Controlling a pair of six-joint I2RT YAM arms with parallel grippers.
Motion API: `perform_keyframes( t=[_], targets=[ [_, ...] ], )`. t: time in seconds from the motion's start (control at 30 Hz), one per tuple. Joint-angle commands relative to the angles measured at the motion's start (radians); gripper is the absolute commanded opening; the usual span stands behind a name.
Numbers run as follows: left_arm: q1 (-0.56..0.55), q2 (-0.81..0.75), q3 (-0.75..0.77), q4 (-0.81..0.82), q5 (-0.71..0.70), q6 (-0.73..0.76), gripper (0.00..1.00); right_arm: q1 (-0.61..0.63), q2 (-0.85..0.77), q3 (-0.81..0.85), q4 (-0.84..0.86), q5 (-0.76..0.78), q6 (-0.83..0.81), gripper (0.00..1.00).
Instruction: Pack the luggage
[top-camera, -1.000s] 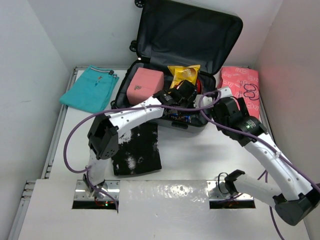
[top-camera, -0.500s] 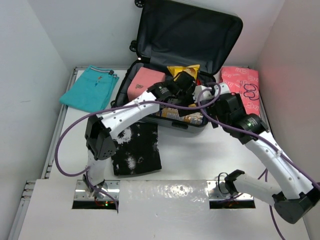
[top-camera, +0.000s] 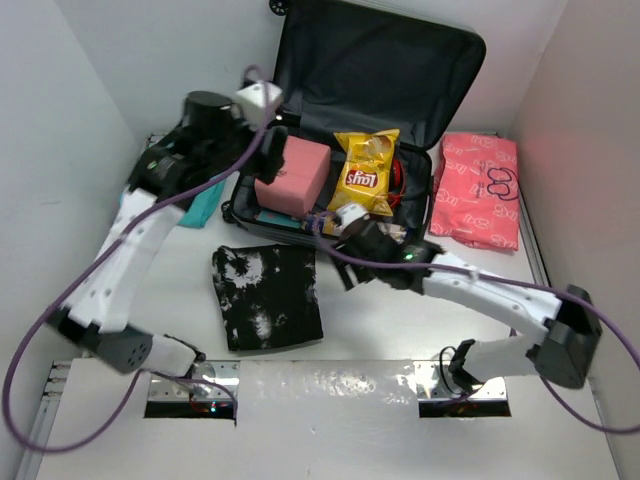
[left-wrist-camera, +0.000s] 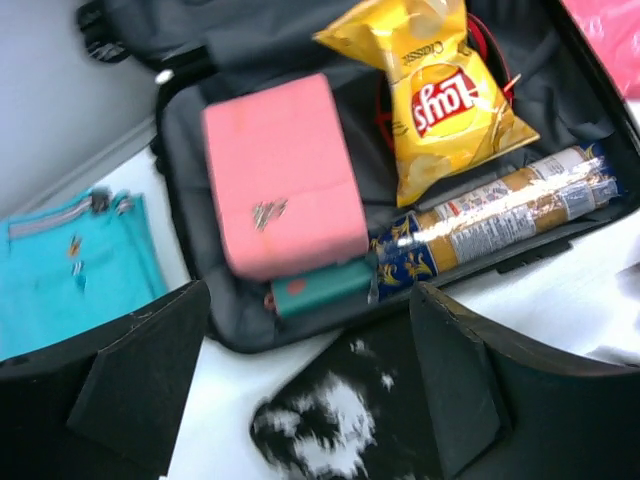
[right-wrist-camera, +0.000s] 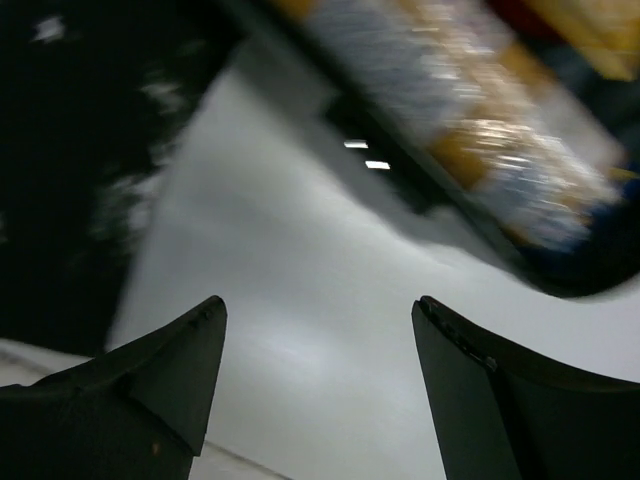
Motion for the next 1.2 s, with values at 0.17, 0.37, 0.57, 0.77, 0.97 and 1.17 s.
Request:
perform_keyframes(
  t=[0.17,0.37,0.57,0.77,0.97,1.17],
  targets=[
    [0.445,-0.239,-0.29,-0.046,0.189,-0.34,0.84,0.121,0.244,0.006,0.391,-0.246,0.171,0.81],
    [0.715,-0.33,-0.801,-0.088,0.297,-0.553,0.86,0.121,0.361,-0.028,0.434,-0.342,0.266,0.82],
    [0.714,-0.342,-1.034,-0.01,0.3,-0.603,0.87,0.121,0.41,-0.103,0.53,-0.379,0.332,0.81],
    [0.631,-0.322,-1.227,0.085,0.217,-0.667,0.86,0.121,0.444,-0.181,0.645,-0.351,0.396,0.79],
    [0.62,-0.155,-1.237,0.237,0.167,-0.7,0.75,0.123,0.502,-0.178,0.694,-0.354,0.415,0.75],
    [0.564,-0.071,-1.28,0.343,0.192,-0.69,0.6,0.121,0.533,-0.177,0.74,-0.374,0.41,0.64]
  ],
)
